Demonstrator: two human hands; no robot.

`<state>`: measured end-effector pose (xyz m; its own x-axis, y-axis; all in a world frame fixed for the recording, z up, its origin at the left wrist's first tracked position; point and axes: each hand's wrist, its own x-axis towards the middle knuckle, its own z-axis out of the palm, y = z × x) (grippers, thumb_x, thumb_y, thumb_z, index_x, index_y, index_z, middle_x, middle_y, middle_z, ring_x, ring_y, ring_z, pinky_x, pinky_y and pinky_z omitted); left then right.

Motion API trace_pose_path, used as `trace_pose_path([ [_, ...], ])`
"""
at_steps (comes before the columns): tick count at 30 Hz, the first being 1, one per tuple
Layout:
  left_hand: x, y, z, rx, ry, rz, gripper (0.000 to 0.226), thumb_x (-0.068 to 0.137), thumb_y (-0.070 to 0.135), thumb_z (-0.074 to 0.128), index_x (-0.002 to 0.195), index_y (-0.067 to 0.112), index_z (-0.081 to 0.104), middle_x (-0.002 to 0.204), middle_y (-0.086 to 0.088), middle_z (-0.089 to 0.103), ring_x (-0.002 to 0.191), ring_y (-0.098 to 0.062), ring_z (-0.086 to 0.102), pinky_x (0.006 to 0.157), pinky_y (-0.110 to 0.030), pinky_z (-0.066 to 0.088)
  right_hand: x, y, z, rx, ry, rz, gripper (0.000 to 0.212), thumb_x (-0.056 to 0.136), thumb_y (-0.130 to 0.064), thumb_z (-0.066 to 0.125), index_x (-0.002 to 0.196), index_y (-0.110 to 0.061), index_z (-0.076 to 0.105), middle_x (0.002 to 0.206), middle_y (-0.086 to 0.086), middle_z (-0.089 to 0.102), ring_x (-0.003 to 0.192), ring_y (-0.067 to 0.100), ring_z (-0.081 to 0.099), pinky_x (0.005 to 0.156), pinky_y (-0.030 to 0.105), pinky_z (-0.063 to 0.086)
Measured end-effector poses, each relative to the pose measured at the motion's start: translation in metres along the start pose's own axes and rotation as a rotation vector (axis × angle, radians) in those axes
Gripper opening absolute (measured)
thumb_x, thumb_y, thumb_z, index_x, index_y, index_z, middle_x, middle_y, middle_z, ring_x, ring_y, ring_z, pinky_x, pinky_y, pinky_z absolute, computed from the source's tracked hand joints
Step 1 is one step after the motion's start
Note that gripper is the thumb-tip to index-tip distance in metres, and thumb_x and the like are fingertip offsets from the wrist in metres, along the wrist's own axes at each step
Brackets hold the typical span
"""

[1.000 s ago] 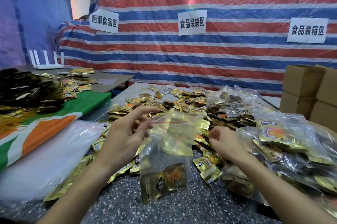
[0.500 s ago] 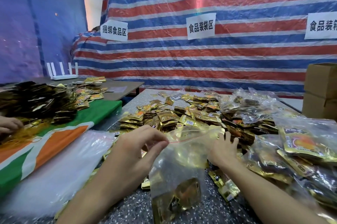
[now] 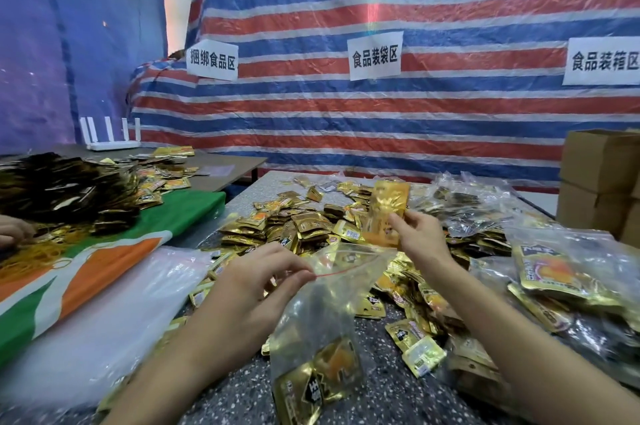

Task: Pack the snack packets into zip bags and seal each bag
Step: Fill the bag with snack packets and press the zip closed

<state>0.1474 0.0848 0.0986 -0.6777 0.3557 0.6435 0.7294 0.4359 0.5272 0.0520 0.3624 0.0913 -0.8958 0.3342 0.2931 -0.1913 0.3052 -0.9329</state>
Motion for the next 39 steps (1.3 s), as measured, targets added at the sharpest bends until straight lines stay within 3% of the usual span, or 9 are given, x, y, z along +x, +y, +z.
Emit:
trace_pose_path([
  [2, 0.001, -0.001, 0.001, -0.05, -0.008, -0.036, 0.017, 0.089, 0.037, 0.058, 0.087, 0.03, 0.074, 0.091, 0.017, 0.066, 0.09, -0.01, 0.063, 0.072, -0.017, 0.045, -0.012, -0.026, -0.009, 0.293, -0.047, 0.041, 0.011, 0.1, -0.012, 0.058, 0.1, -0.008, 0.068, 0.097, 0.011, 0.077, 0.089, 0.027, 0.075, 0.073, 0.04, 0.062],
  [4, 0.001, -0.001, 0.002, -0.117, -0.027, -0.067, 0.018, 0.089, 0.039, 0.057, 0.085, 0.032, 0.073, 0.093, 0.015, 0.066, 0.093, -0.011, 0.063, 0.076, -0.023, 0.048, -0.024, -0.048, -0.02, 0.528, -0.095, 0.033, 0.008, 0.096, -0.005, 0.06, 0.102, -0.004, 0.066, 0.094, 0.008, 0.079, 0.09, 0.028, 0.076, 0.068, 0.037, 0.063],
  [8, 0.002, 0.002, 0.002, -0.236, -0.054, -0.107, 0.021, 0.086, 0.041, 0.058, 0.083, 0.03, 0.076, 0.096, 0.014, 0.067, 0.098, -0.011, 0.064, 0.081, -0.031, 0.054, -0.047, -0.074, -0.036, 0.693, -0.251, -0.035, 0.024, 0.083, -0.003, 0.065, 0.106, -0.001, 0.062, 0.102, 0.015, 0.074, 0.093, 0.029, 0.074, 0.069, 0.036, 0.061],
  [13, 0.001, 0.009, 0.003, -0.354, -0.052, -0.155, 0.018, 0.084, 0.04, 0.063, 0.082, 0.03, 0.079, 0.096, 0.013, 0.069, 0.097, -0.011, 0.066, 0.08, -0.029, 0.054, -0.064, -0.083, -0.041, 0.508, -0.524, -0.194, 0.027, 0.077, -0.006, 0.067, 0.104, -0.002, 0.064, 0.112, 0.022, 0.069, 0.111, 0.038, 0.067, 0.094, 0.047, 0.057],
  [18, 0.0, 0.017, 0.001, -0.406, -0.015, -0.153, 0.016, 0.083, 0.037, 0.066, 0.083, 0.029, 0.08, 0.098, 0.008, 0.069, 0.094, -0.013, 0.066, 0.076, -0.021, 0.053, -0.073, -0.079, -0.035, 0.406, -0.624, -0.211, 0.023, 0.077, 0.0, 0.067, 0.098, -0.007, 0.073, 0.11, 0.019, 0.074, 0.106, 0.031, 0.07, 0.093, 0.032, 0.056],
  [21, -0.001, 0.021, -0.001, -0.422, -0.007, -0.154, 0.017, 0.082, 0.036, 0.066, 0.083, 0.027, 0.08, 0.097, 0.008, 0.069, 0.092, -0.011, 0.066, 0.075, -0.018, 0.052, -0.076, -0.076, -0.034, 0.321, -0.681, -0.194, 0.028, 0.079, -0.003, 0.069, 0.106, -0.007, 0.073, 0.116, 0.02, 0.072, 0.111, 0.034, 0.069, 0.098, 0.039, 0.054],
  [28, -0.004, 0.019, -0.004, -0.41, 0.004, -0.168, 0.021, 0.079, 0.04, 0.067, 0.08, 0.025, 0.082, 0.096, 0.006, 0.068, 0.091, -0.016, 0.066, 0.075, -0.03, 0.056, -0.081, -0.075, -0.035, 0.262, -0.636, -0.133, 0.026, 0.08, -0.009, 0.077, 0.104, -0.018, 0.077, 0.115, 0.017, 0.074, 0.099, 0.035, 0.073, 0.082, 0.041, 0.06],
  [33, -0.004, 0.02, -0.008, -0.442, -0.061, -0.147, 0.011, 0.086, 0.021, 0.077, 0.076, 0.024, 0.082, 0.097, 0.008, 0.066, 0.094, -0.012, 0.067, 0.079, -0.024, 0.056, -0.083, -0.076, -0.032, 0.361, -0.595, -0.082, 0.027, 0.073, -0.014, 0.08, 0.1, -0.017, 0.077, 0.103, 0.012, 0.076, 0.09, 0.027, 0.071, 0.079, 0.042, 0.057],
  [39, -0.004, 0.023, -0.008, -0.347, -0.264, -0.135, 0.011, 0.073, 0.04, 0.074, 0.076, 0.032, 0.08, 0.1, 0.019, 0.061, 0.103, -0.004, 0.06, 0.083, -0.02, 0.051, -0.088, -0.072, -0.026, 0.547, -0.589, 0.084, 0.02, 0.078, -0.005, 0.071, 0.093, -0.015, 0.078, 0.083, 0.005, 0.076, 0.069, 0.017, 0.073, 0.058, 0.027, 0.058],
])
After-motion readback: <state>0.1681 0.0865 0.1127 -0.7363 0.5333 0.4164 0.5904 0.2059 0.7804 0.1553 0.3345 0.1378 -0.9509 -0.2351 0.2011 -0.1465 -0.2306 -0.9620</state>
